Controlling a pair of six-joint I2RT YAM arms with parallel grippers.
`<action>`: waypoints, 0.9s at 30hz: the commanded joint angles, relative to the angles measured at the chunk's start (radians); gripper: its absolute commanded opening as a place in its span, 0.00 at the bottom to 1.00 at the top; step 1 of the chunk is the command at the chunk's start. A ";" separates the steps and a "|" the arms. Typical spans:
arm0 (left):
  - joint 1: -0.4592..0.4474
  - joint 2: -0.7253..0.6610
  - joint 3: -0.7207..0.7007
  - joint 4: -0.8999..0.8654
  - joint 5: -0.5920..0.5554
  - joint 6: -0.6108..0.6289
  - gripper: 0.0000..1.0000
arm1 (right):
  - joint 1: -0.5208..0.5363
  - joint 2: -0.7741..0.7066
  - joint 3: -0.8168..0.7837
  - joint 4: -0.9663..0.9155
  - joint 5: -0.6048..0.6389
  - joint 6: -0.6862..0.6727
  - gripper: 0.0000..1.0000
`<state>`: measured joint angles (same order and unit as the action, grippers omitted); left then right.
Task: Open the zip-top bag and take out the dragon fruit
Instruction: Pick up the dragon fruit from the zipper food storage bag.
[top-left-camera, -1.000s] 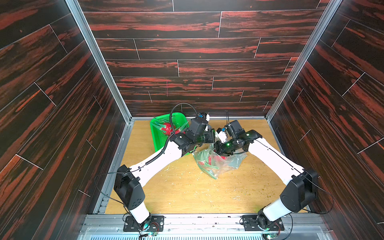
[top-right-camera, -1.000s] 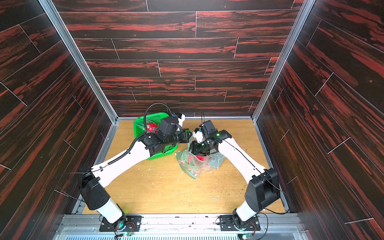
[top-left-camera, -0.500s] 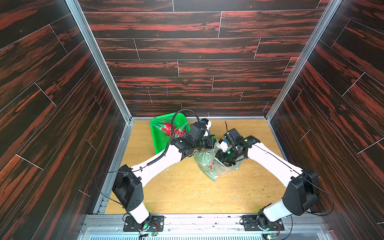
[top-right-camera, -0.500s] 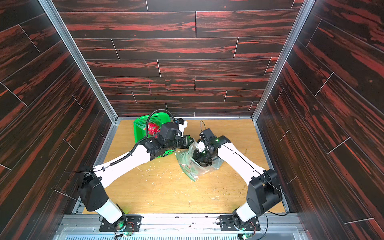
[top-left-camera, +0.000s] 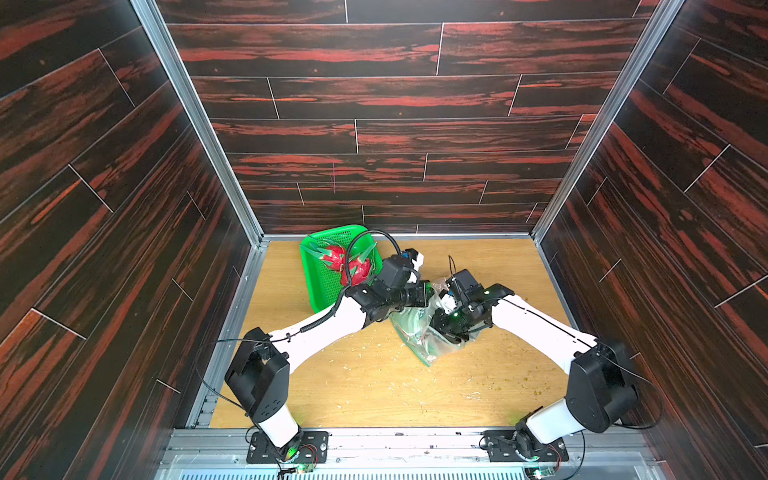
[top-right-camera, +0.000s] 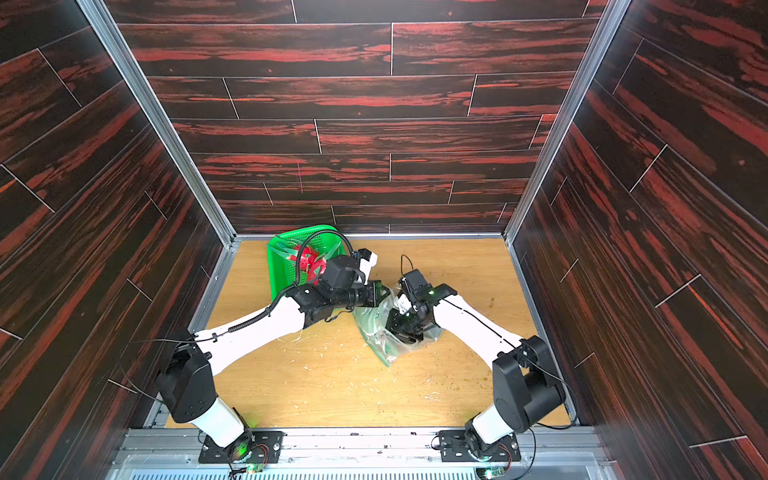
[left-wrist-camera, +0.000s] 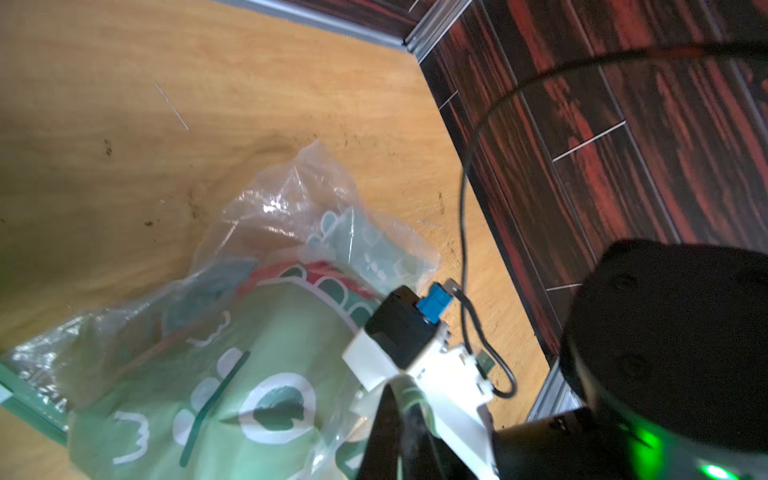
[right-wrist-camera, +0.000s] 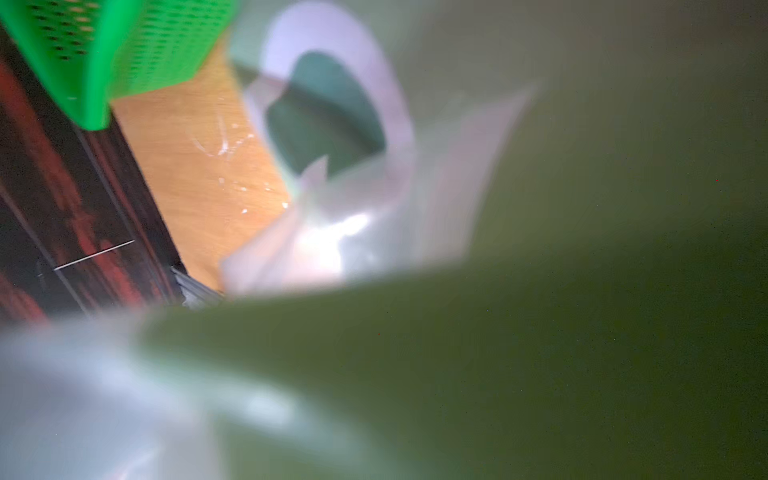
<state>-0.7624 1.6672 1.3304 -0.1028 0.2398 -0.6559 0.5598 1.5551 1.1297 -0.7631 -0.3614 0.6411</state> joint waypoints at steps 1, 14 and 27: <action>-0.001 -0.021 -0.007 0.102 -0.023 -0.011 0.00 | 0.011 0.010 0.002 -0.046 0.062 0.008 0.40; -0.014 -0.008 -0.038 0.110 -0.026 0.001 0.04 | 0.015 -0.031 -0.098 0.046 0.053 0.037 0.39; -0.016 -0.060 -0.026 -0.082 0.005 0.100 0.40 | 0.015 -0.025 -0.110 0.074 0.061 0.041 0.33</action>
<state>-0.7792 1.6684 1.2903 -0.0982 0.2398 -0.6041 0.5674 1.5299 1.0222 -0.6823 -0.3088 0.6800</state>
